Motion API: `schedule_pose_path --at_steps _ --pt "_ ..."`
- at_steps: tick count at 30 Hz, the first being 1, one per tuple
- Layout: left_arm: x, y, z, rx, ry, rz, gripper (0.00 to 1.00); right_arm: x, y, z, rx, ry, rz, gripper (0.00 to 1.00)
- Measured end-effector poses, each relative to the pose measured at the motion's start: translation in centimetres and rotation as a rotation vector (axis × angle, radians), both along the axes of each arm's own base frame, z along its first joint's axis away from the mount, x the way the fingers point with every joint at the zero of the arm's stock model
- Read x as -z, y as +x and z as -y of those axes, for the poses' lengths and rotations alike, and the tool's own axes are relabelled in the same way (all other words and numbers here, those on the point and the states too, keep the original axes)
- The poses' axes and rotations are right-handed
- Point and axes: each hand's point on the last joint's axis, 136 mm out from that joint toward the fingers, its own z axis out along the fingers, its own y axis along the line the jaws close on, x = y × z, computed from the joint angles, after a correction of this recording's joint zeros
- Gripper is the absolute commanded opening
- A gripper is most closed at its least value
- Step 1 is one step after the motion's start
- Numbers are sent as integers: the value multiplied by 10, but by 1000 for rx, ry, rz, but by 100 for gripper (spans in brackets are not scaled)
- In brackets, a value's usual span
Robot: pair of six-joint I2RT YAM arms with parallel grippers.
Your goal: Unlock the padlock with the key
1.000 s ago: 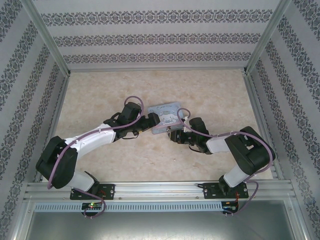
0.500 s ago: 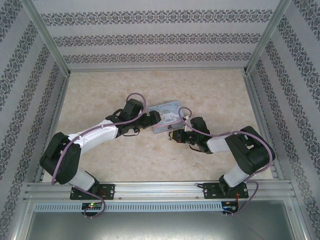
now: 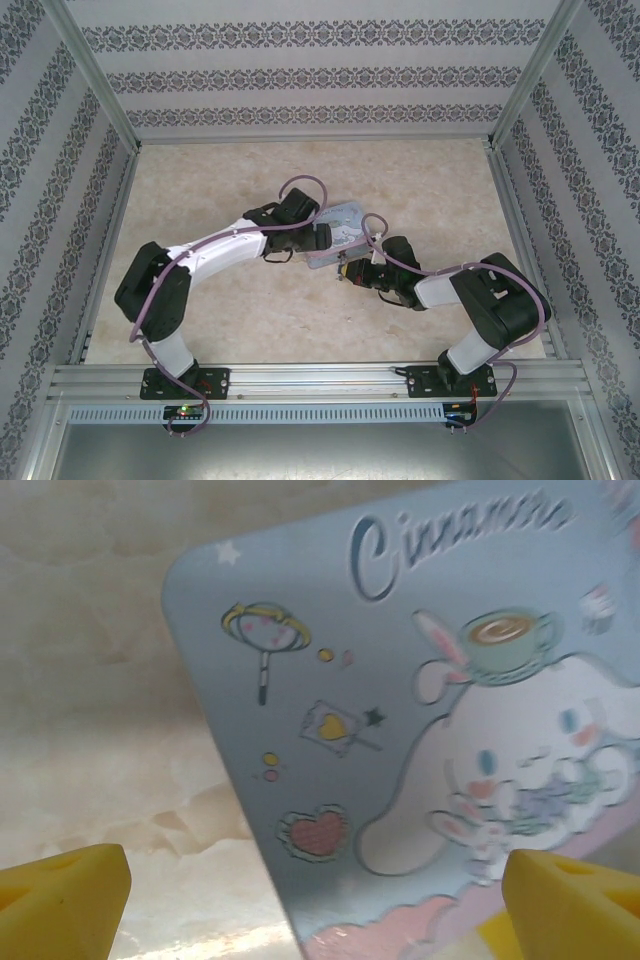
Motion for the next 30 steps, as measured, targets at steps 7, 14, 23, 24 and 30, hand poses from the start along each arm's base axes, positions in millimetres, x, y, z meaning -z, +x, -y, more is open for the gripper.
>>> schedule_pose_path --at_steps 7,14,23,24,30 --pt "14 -6 -1 19 104 -9 96 -5 0 9 95 22 -35 0" --pt "14 -6 3 24 116 6 97 -6 -5 9 186 48 -80 0" --pt "15 -5 7 26 102 12 96 -5 -3 9 326 98 -139 0" --pt "15 -5 8 26 100 13 96 -5 -3 10 338 104 -142 0" --pt "17 -4 15 25 70 20 96 -8 3 16 429 143 -159 0"
